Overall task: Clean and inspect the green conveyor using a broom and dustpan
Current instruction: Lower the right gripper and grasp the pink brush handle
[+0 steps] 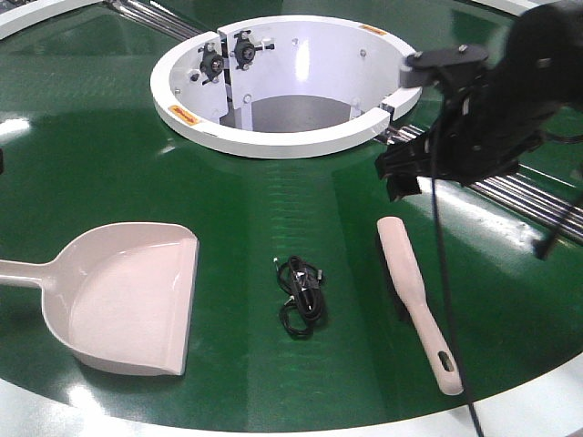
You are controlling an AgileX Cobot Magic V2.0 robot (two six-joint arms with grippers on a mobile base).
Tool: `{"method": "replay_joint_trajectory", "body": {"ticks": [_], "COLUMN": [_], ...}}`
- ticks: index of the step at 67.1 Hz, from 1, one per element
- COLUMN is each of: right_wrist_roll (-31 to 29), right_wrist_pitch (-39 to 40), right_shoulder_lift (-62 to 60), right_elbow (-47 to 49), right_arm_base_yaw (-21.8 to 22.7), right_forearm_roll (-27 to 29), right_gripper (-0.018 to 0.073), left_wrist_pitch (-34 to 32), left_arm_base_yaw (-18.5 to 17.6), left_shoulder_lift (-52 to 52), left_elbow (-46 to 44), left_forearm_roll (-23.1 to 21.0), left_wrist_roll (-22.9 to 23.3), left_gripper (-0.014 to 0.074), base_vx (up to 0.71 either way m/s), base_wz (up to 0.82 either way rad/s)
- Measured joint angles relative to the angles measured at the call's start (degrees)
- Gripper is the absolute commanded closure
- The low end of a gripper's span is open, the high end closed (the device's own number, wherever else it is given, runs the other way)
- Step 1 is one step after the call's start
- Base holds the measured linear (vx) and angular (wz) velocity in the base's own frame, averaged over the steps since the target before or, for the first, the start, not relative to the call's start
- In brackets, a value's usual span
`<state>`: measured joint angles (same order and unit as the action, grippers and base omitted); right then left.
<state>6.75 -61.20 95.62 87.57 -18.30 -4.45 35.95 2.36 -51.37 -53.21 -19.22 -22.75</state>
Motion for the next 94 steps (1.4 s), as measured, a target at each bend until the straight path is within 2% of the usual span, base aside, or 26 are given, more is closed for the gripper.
{"method": "replay_joint_trajectory", "body": {"ticks": [21, 52, 60, 65, 70, 76, 82, 94], "right_wrist_roll": [3.9, 4.1, 4.4, 4.8, 5.0, 5.2, 5.3, 5.3], "right_wrist_pitch": [-6.6, -3.4, -2.6, -2.3, -2.3, -2.3, -2.3, -2.4], "right_shoulder_lift": [13.9, 22.7, 24.0, 24.6, 24.9, 24.9, 24.9, 24.3], "right_elbow": [6.4, 7.6, 7.6, 7.6, 7.6, 7.6, 7.6, 7.8], "right_arm_base_yaw": [1.1, 1.5, 1.5, 1.5, 1.5, 1.5, 1.5, 1.5], "right_forearm_roll": [-0.8, 3.1, 3.1, 3.1, 3.1, 3.1, 3.3, 3.3], "right_gripper": [-0.0033, -0.0033, -0.0007, 0.0051, 0.0159, 0.0334, 0.0572, 0.0568], "left_wrist_pitch": [1.0, 1.9, 2.3, 2.5, 2.8, 3.2, 3.4, 3.4], "left_arm_base_yaw": [0.0, 0.0, 0.0, 0.0, 0.0, 0.0, 0.0, 0.0], "left_shoulder_lift": [0.0, 0.0, 0.0, 0.0, 0.0, 0.0, 0.0, 0.0], "left_elbow": [0.0, 0.0, 0.0, 0.0, 0.0, 0.0, 0.0, 0.0], "left_forearm_roll": [0.0, 0.0, 0.0, 0.0, 0.0, 0.0, 0.0, 0.0], "left_wrist_roll": [0.0, 0.0, 0.0, 0.0, 0.0, 0.0, 0.0, 0.0], "left_gripper": [-0.0009, 0.0006, 0.0006, 0.0006, 0.0006, 0.0007, 0.0007, 0.0007], "base_vx": [0.00, 0.00, 0.00, 0.00, 0.00, 0.00, 0.00, 0.00], "base_wz": [0.00, 0.00, 0.00, 0.00, 0.00, 0.00, 0.00, 0.00]}}
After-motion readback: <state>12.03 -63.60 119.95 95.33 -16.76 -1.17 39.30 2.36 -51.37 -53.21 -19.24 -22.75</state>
